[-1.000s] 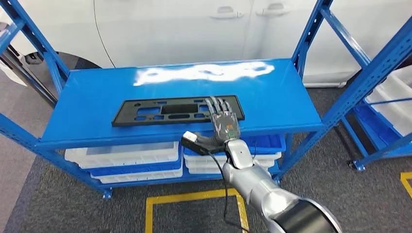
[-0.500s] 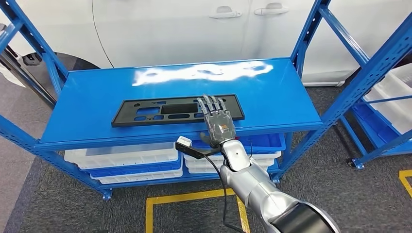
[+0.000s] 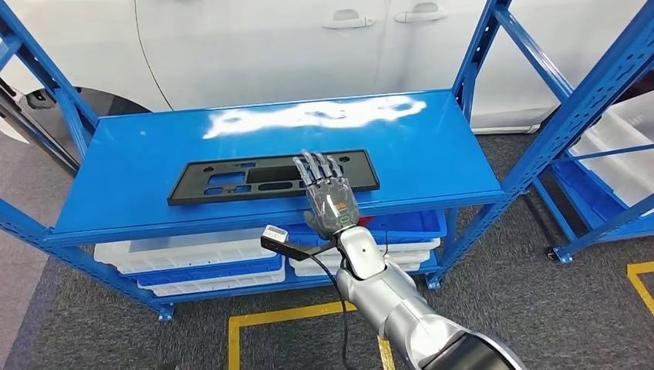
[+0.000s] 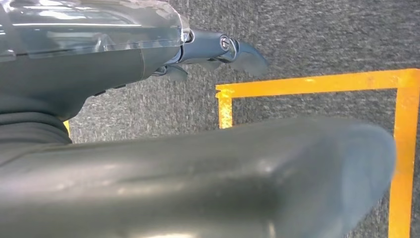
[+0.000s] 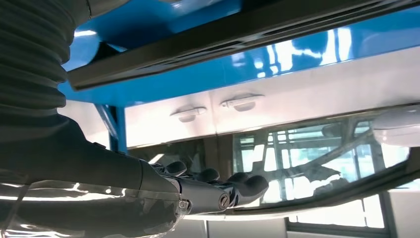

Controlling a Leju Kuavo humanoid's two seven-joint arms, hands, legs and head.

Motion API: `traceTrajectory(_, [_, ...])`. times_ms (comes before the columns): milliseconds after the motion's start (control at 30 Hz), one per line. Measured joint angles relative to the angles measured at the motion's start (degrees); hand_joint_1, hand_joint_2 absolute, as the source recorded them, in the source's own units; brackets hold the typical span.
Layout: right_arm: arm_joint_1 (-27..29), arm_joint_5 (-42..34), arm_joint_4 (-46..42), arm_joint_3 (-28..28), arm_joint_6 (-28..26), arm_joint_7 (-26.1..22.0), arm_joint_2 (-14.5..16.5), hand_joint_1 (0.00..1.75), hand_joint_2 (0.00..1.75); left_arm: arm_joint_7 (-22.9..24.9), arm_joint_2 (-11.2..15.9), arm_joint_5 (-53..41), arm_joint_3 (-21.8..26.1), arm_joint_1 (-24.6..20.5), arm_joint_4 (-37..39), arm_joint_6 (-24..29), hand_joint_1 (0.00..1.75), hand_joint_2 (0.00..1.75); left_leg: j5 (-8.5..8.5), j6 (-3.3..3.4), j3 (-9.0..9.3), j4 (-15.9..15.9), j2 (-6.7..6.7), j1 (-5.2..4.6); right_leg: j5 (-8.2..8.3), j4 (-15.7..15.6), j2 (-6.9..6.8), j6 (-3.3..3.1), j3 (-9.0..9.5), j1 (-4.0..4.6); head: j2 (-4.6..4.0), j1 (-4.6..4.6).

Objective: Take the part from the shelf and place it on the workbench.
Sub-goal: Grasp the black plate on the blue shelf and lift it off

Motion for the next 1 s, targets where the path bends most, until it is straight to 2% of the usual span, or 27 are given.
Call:
traceTrajectory(67, [0.3,-0.1,-0.9,0.4,0.0,-0.2,0.0,0.0,1.75,0.0,0.0,0.0,0.0,0.1,0.0,0.0,0.0,0.0,0.21,0.63,-0.05,-0.2,0.01,0.16,-0.14,0.1,0.0,0.57,-0.07,-0.03,0.0,0.0])
traceTrajectory(100, [0.3,-0.1,-1.4,0.6,0.0,-0.3,0.0,0.0,1.75,0.0,0.0,0.0,0.0,0.1,0.0,-0.1,0.0,0.0,0.32,0.98,-0.03,-0.3,0.05,0.28,-0.79,0.9,-0.07,0.86,-0.37,-0.05,0.0,0.0])
traceTrajectory(167, [0.4,-0.1,-2.1,0.9,0.0,-0.3,0.1,0.0,1.75,0.0,-0.1,0.0,0.0,0.0,0.0,-0.1,0.0,0.0,0.48,1.53,0.0,-0.5,0.17,0.43,-3.87,5.9,-0.24,1.35,-2.54,-0.19,0.0,0.0])
traceTrajectory(233, [0.7,0.1,-2.5,1.2,0.0,-0.1,0.2,0.0,1.75,-0.1,-0.1,0.0,0.0,0.0,0.0,-0.1,0.0,0.0,0.47,1.71,-0.05,-0.5,0.25,0.37,-7.37,13.8,-0.32,1.6,-6.25,-0.34,0.0,0.0])
traceTrajectory(267, [0.9,0.4,-2.5,1.4,0.0,0.2,0.2,0.0,1.75,-0.1,-0.1,0.0,0.0,0.1,0.0,-0.1,0.0,0.0,0.46,1.72,-0.05,-0.5,0.27,0.34,-7.98,16.4,-0.33,1.65,-7.53,-0.41,0.0,0.0])
traceTrajectory(300, [1.0,0.6,-2.6,1.6,0.0,0.4,0.2,0.0,1.75,-0.2,-0.1,0.0,0.0,0.1,0.0,-0.1,0.0,0.0,0.46,1.72,-0.05,-0.5,0.26,0.33,-7.46,16.9,-0.35,1.62,-7.81,-0.45,0.0,0.0])
traceTrajectory(333, [1.0,0.8,-2.7,1.8,0.0,0.7,0.2,0.0,1.75,-0.2,-0.1,0.0,0.0,0.1,0.0,-0.1,0.0,0.0,0.45,1.7,-0.02,-0.4,0.25,0.32,-5.96,15.1,-0.38,1.5,-6.95,-0.46,0.0,0.0])
traceTrajectory(400, [0.9,1.0,-2.9,2.2,0.0,1.2,0.3,0.0,1.75,-0.3,-0.1,0.0,0.0,0.1,0.0,-0.1,0.0,0.0,0.36,1.55,0.08,-0.4,0.23,0.25,-2.08,7.0,-0.57,0.98,-3.02,-0.34,0.0,0.0])
traceTrajectory(433, [0.7,1.1,-3.0,2.3,0.0,1.4,0.3,0.0,1.75,-0.4,-0.1,0.0,0.0,0.1,0.0,-0.1,0.0,0.0,0.3,1.37,0.07,-0.3,0.22,0.14,-0.87,3.4,-0.7,0.72,-1.33,-0.23,0.0,0.0])
traceTrajectory(467, [0.6,1.2,-3.0,2.5,0.0,1.7,0.4,0.0,1.75,-0.4,-0.2,0.0,0.0,0.1,0.0,-0.1,0.0,0.0,0.27,1.13,0.03,-0.2,0.23,0.04,-0.29,1.2,-0.8,0.5,-0.3,-0.1,0.0,0.0])
traceTrajectory(567, [0.4,1.7,-3.0,2.8,0.0,2.3,0.5,0.0,1.75,-0.6,-0.1,0.0,0.0,0.2,0.0,-0.1,0.0,0.0,0.25,0.19,-0.09,-0.3,0.32,0.03,-0.04,-0.1,-0.8,-0.15,0.07,-0.02,0.0,0.0])
traceTrajectory(633, [0.2,1.8,-2.9,3.1,0.0,2.6,0.6,0.0,1.75,-0.7,-0.1,0.0,0.0,0.2,0.0,-0.2,0.0,0.0,-1.1,-0.38,-0.81,1.5,0.3,0.16,0.27,-0.5,-0.81,-0.76,0.25,-0.27,0.0,0.0])
traceTrajectory(667, [0.1,1.8,-2.8,3.3,0.0,2.7,0.7,0.0,1.75,-0.8,-0.1,0.0,0.0,0.2,0.0,-0.2,0.0,0.0,-2.69,-0.61,-1.99,4.2,0.27,0.25,0.37,-0.7,-0.84,-1.01,0.33,-0.38,0.0,0.0])
traceTrajectory(733, [0.0,1.8,-2.6,3.6,0.0,2.9,0.7,0.0,1.75,-0.8,-0.1,0.0,0.0,0.3,0.0,-0.2,0.0,0.0,-6.3,-1.0,-5.48,11.8,0.24,0.33,0.37,-0.7,-0.84,-1.25,0.29,-0.33,0.0,0.0])
traceTrajectory(767, [0.0,1.8,-2.4,3.6,0.0,3.0,0.7,0.0,1.75,-0.8,-0.1,0.0,0.0,0.3,0.0,-0.2,0.0,0.0,-7.25,-1.13,-6.95,14.9,0.24,0.37,0.37,-0.7,-0.82,-1.27,0.28,-0.3,0.0,0.0])
traceTrajectory(800, [0.1,1.8,-2.2,3.7,0.0,3.0,0.7,0.0,1.75,-0.9,-0.1,0.0,0.0,0.4,0.0,-0.2,0.0,0.0,-7.11,-1.21,-7.54,16.0,0.25,0.38,0.35,-0.6,-0.78,-1.26,0.28,-0.3,0.0,0.0])
traceTrajectory(833, [0.1,1.8,-2.0,3.8,0.0,3.1,0.7,0.0,1.75,-0.9,0.0,0.0,0.0,0.4,0.0,-0.2,0.0,0.0,-5.86,-1.22,-7.01,14.8,0.25,0.39,0.31,-0.6,-0.72,-1.2,0.33,-0.32,0.0,0.0])
traceTrajectory(900, [0.0,1.9,-1.9,4.1,0.0,3.2,0.7,0.0,1.75,-0.9,0.0,0.0,0.0,0.3,0.0,-0.3,0.0,0.0,-1.94,-1.06,-3.36,7.2,0.23,0.45,0.11,-0.4,-0.58,-0.92,0.48,-0.35,0.0,0.0])
traceTrajectory(933, [0.0,1.9,-1.9,4.2,0.0,3.3,0.7,0.0,1.75,-0.9,0.0,0.0,0.0,0.2,0.0,-0.3,0.0,0.0,-0.61,-0.87,-1.51,3.5,0.18,0.4,0.0,-0.3,-0.5,-0.71,0.45,-0.24,0.0,0.01])
traceTrajectory(967, [-0.1,2.0,-1.8,4.3,0.0,3.4,0.7,0.0,1.75,-0.8,0.0,0.0,0.0,0.2,0.0,-0.3,0.0,0.0,0.05,-0.63,-0.34,1.0,0.12,0.35,-0.05,-0.2,-0.45,-0.45,0.36,-0.13,0.0,0.01])
traceTrajectory(1000, [-0.2,2.0,-1.7,4.5,0.0,3.5,0.7,0.0,1.75,-0.8,0.0,0.0,0.0,0.2,0.0,-0.3,0.0,0.0,0.04,-0.36,0.09,0.0,0.06,0.26,-0.04,-0.1,-0.4,-0.2,0.23,-0.02,0.0,0.01])
